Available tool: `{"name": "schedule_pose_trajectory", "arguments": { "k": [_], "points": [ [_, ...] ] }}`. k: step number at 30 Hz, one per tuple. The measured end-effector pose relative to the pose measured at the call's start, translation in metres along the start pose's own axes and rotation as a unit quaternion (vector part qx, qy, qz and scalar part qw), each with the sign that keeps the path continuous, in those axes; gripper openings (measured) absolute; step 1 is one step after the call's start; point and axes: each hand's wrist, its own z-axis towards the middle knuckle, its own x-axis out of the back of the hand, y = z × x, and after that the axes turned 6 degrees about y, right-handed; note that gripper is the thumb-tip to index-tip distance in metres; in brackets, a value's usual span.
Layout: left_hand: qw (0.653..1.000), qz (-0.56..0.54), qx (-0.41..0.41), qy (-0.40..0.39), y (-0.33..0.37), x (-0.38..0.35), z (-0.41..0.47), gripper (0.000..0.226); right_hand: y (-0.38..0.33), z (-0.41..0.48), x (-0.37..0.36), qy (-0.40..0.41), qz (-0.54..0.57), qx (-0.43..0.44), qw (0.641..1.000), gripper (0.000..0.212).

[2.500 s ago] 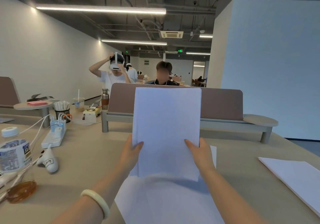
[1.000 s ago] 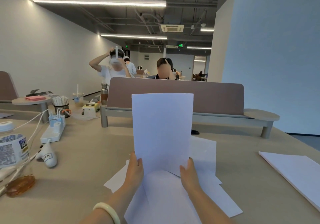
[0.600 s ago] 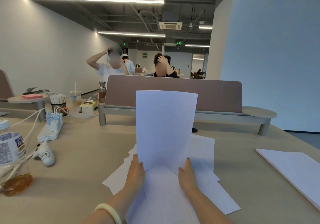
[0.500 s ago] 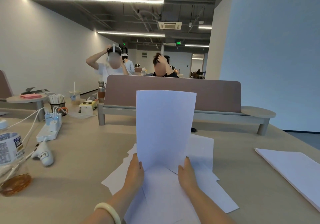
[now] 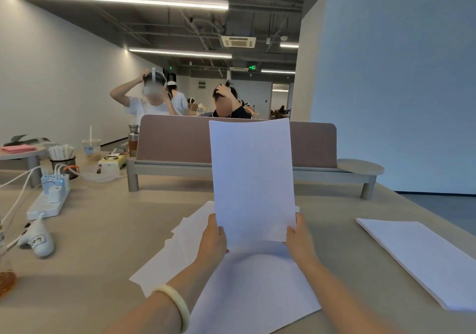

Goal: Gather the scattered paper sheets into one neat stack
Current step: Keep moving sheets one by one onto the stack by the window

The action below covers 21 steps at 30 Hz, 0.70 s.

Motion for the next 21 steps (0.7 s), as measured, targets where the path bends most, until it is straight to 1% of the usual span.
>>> {"name": "schedule_pose_trajectory", "arguments": {
  "k": [2, 6, 10, 12, 14, 17, 21],
  "points": [
    [1.0, -0.011, -0.002, -0.013, 0.008, -0.014, -0.004, 0.034, 0.004, 0.003, 0.018, 0.01, 0.01, -0.002, 1.0, 0.036],
    [0.998, -0.022, -0.016, -0.048, 0.021, -0.047, -0.016, 0.036, 0.018, 0.01, 0.059, 0.039, -0.009, -0.001, 0.999, 0.036],
    [0.995, -0.038, -0.005, -0.089, 0.036, -0.09, -0.034, 0.038, 0.038, 0.019, 0.108, 0.074, -0.033, -0.019, 0.997, 0.032],
    [0.992, -0.042, -0.015, -0.118, 0.042, -0.112, -0.044, 0.039, 0.047, 0.023, 0.135, 0.093, -0.059, -0.024, 0.994, 0.031],
    [0.987, -0.051, -0.025, -0.149, 0.047, -0.138, -0.054, 0.04, 0.059, 0.027, 0.163, 0.116, -0.084, -0.036, 0.989, 0.034],
    [0.978, -0.063, -0.04, -0.194, 0.056, -0.177, -0.072, 0.042, 0.083, 0.031, 0.204, 0.152, -0.093, -0.051, 0.983, 0.037],
    [0.965, -0.064, -0.04, -0.251, 0.064, -0.228, -0.096, 0.043, 0.11, 0.033, 0.261, 0.18, -0.112, -0.069, 0.975, 0.029]
  ]
}}
